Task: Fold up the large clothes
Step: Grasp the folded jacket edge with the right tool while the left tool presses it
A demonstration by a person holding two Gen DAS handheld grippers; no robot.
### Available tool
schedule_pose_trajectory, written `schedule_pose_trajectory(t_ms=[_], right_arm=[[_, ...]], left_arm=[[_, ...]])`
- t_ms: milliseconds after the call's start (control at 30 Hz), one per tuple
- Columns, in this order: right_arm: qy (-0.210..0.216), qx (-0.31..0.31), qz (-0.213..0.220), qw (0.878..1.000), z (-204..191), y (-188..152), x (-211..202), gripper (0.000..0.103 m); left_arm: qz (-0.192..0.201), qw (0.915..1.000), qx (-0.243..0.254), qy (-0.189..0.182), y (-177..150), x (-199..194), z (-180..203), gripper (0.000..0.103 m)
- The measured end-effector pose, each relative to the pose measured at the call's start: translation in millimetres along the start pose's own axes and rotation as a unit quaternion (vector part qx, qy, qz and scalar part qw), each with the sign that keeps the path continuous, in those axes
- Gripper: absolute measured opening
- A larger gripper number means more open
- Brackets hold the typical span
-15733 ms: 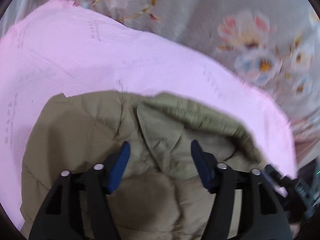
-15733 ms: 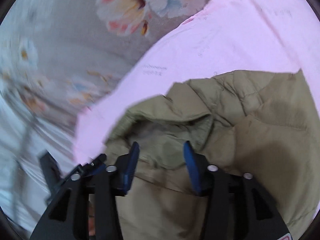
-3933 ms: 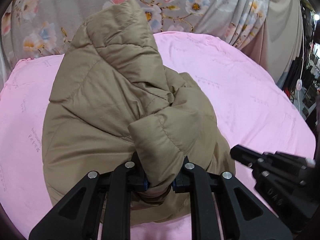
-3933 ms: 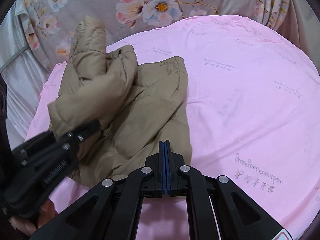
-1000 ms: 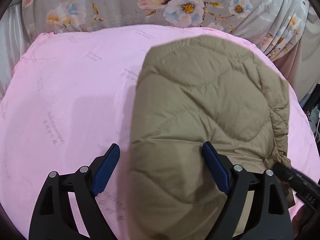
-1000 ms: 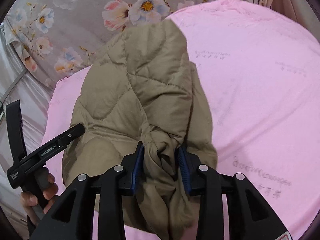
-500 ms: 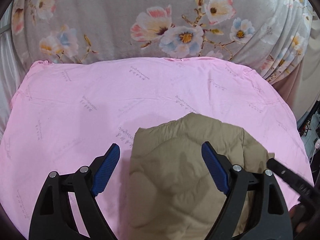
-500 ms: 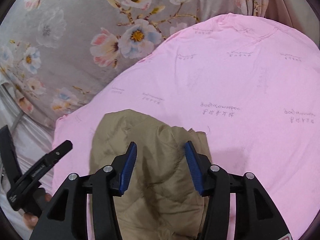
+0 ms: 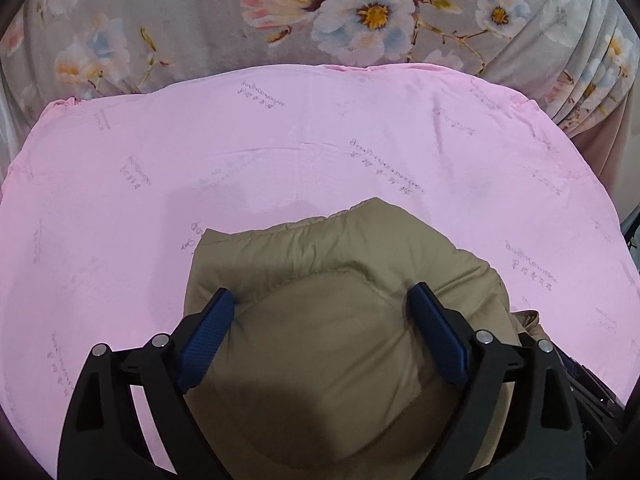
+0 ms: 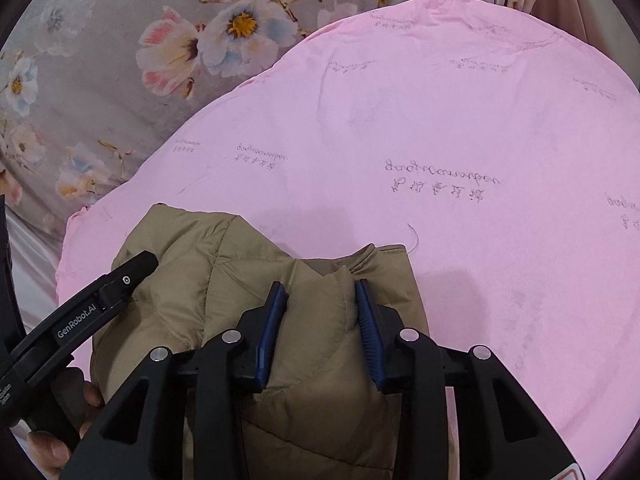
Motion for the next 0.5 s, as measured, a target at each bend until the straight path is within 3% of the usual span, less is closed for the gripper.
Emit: schedule_pose_trajectory(t_ms=[133, 500], right_arm=[[-0.024, -0.023, 0.004, 0.999, -4, -3, 5, 0.034], [-0.018, -0.021, 0.008, 1.000, -2, -6, 11, 0.034]], left_arm=[[0.012, 0.9998, 0.009, 0.008, -4, 6, 2, 0.089], [0.034, 0.9990, 0.020, 0.021, -12, 19, 5, 0.090]])
Point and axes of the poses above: each gripper's, at about its wrist camera, not at the fingertips, and x roughly the way its jaws point, z to its right, y to its top, the point moved 4 cm from there along x, roughly the way its jaws point, and after that the axes turned 15 degrees about -x, right-handed, at the moved point
